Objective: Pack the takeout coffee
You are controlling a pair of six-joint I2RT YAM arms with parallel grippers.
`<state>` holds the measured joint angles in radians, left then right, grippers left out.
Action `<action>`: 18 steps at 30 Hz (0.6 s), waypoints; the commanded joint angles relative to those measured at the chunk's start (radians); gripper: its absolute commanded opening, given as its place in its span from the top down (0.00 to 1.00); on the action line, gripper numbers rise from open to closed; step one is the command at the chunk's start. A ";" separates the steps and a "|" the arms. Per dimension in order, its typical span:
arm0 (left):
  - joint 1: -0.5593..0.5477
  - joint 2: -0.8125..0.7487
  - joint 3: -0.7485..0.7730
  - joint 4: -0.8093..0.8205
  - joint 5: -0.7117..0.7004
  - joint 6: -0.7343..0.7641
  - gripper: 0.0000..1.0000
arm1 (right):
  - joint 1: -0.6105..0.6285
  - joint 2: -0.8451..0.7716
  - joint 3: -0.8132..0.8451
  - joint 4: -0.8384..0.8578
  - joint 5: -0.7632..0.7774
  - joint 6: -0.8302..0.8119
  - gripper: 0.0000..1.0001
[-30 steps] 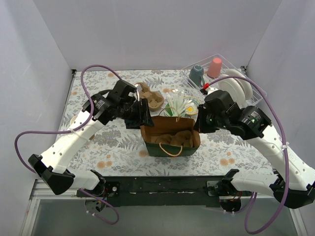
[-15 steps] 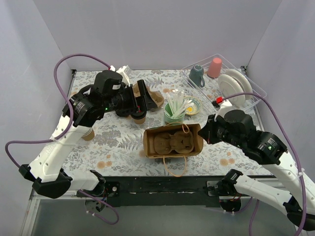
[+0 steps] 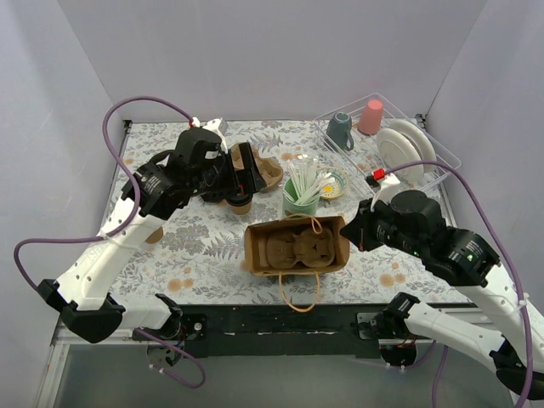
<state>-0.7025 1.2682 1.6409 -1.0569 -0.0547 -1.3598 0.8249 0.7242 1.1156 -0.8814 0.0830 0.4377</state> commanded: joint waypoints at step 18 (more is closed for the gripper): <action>0.000 0.036 0.157 -0.161 0.001 0.136 0.04 | -0.004 0.311 0.350 -0.260 0.043 0.159 0.99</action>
<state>-0.7025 1.3079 1.7832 -1.1797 -0.0498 -1.2518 0.8246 1.0290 1.4448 -1.1069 0.1310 0.5564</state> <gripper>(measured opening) 0.962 0.023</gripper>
